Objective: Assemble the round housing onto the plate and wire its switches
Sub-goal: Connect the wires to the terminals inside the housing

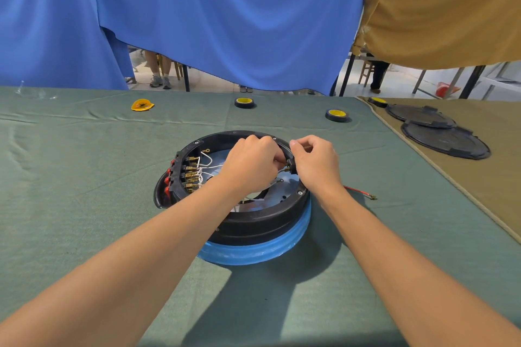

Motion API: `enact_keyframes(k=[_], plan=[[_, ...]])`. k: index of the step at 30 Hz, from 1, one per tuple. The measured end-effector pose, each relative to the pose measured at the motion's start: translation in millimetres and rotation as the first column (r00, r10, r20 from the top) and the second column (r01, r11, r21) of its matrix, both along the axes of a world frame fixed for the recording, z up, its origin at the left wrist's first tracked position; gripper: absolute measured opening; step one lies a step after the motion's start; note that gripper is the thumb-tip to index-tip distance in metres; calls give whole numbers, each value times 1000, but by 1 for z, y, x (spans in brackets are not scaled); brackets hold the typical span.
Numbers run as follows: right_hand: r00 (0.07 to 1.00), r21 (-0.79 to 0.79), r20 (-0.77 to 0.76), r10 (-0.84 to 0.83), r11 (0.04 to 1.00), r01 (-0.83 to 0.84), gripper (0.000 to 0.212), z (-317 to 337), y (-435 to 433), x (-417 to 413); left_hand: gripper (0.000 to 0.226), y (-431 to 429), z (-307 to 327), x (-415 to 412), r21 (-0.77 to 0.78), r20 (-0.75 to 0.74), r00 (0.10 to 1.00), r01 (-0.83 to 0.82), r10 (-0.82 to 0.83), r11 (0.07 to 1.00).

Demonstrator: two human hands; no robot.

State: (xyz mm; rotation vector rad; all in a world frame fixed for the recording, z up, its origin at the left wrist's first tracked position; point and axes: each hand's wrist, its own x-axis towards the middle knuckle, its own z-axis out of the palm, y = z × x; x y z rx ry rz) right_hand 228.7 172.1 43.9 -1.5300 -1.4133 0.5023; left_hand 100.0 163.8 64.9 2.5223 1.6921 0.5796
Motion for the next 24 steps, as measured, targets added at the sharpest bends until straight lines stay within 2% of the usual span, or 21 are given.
enact_keyframes(k=[3,11,18,24], plan=[[1000,-7,15,3,1000,-3,21,1,0,-2,26,0,-1,1,44,-46,999,-17,19,999],[999,-4,-35,-19,1000,19,20,3,-1,-3,26,1,-2,1,-1,32,999,-24,24,1000],[1000,-15,-8,-5,1000,4,16,3,1,0,28,-5,-1,3,155,-128,991,-8,28,988],[999,-45,37,-11,999,13,17,1,4,2,23,-5,1,4,75,-37,990,-130,133,989]])
